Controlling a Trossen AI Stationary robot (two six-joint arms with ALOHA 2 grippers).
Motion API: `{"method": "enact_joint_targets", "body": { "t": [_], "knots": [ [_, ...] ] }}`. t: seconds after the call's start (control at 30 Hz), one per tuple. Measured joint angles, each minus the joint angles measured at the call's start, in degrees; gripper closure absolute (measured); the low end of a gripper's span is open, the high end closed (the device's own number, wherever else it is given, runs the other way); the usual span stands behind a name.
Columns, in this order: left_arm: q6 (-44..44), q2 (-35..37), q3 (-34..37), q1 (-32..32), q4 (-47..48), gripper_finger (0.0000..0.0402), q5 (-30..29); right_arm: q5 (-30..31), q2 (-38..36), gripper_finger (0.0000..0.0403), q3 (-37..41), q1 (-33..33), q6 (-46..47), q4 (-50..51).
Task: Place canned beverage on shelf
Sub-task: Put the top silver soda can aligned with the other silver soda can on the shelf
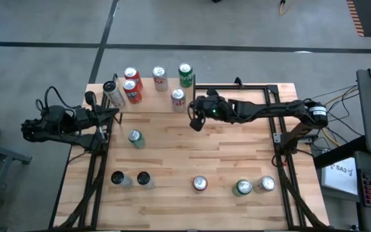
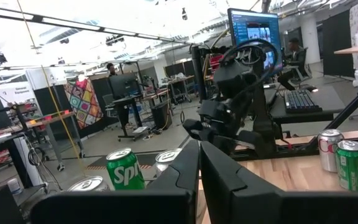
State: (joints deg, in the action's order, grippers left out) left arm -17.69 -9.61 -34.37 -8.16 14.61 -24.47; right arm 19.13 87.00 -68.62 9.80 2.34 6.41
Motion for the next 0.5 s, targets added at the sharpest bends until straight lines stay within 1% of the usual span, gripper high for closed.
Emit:
{"method": "enact_joint_targets", "body": {
  "t": [0.07, 0.27, 0.5],
  "knots": [
    [-0.2, 0.0, 0.0, 0.0, 0.0, 0.0402, 0.0, 0.4, 0.7, 0.0394, -0.2, 0.6, 0.0, -1.8],
    [-0.4, 0.0, 0.0, 0.0, 0.0, 0.0402, 0.0, 0.4, 1.4, 0.0394, -1.3, 3.0, 1.7, -2.4],
    [-0.4, 0.0, 0.0, 0.0, 0.0, 0.0402, 0.0, 0.2, 2.2, 0.0394, -1.2, 3.0, 0.9, -4.0]
  ]
}}
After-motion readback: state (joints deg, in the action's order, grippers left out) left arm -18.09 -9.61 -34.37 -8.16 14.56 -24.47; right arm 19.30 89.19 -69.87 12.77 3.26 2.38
